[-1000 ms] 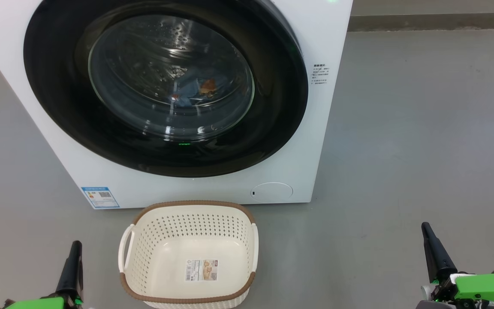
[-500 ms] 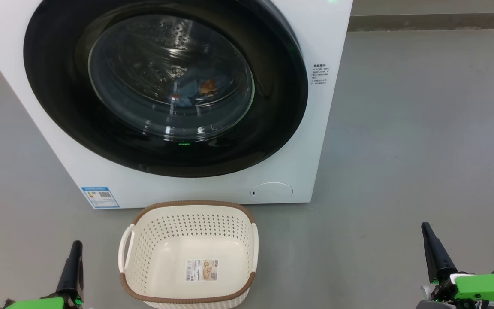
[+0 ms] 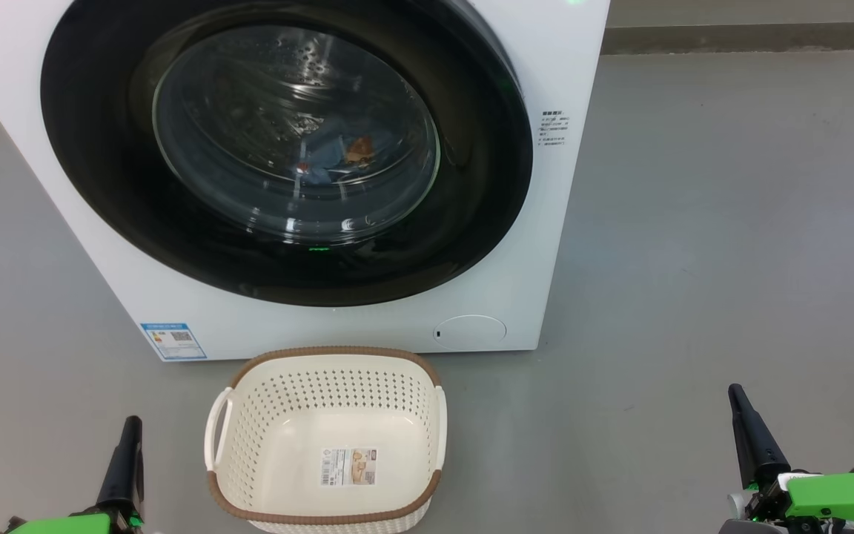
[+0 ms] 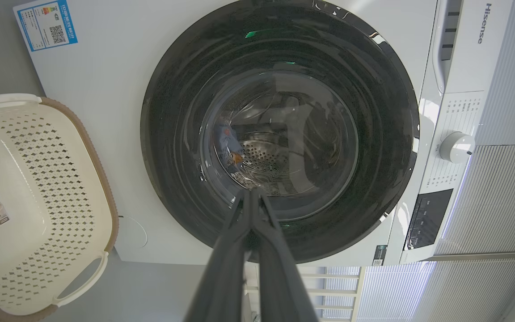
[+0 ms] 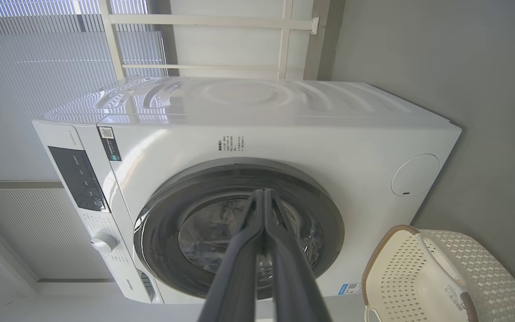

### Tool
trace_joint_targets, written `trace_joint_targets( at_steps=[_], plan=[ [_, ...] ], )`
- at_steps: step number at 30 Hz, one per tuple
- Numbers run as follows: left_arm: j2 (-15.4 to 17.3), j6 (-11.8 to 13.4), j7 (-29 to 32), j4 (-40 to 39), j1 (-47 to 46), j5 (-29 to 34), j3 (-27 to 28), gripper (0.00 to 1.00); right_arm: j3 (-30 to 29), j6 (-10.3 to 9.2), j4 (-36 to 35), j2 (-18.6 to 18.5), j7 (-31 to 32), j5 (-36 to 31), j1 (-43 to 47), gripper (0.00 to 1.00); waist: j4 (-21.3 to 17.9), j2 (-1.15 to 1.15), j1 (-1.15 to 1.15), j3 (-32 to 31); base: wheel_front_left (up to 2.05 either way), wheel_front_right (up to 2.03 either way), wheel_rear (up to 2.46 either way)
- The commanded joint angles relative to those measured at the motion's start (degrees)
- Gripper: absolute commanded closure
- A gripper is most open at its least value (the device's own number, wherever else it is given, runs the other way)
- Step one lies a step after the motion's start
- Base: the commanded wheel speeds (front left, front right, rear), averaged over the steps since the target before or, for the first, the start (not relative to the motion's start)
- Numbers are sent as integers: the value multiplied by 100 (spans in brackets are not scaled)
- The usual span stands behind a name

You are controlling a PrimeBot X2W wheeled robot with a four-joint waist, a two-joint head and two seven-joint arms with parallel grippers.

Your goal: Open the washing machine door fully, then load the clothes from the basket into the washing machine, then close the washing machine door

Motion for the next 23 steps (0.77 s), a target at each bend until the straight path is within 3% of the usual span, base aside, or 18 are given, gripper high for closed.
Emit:
trace_joint_targets(
  at_steps=[1,23],
  plan=[
    [68,-21,20,-106,-235,9,193,100,134,-6,-167,-14,48,14,-265,100,0,0,0,0,0,0,0],
    [56,-21,33,-105,-236,23,210,100,133,-6,-167,-14,49,13,-266,100,0,0,0,0,0,0,0]
  ],
)
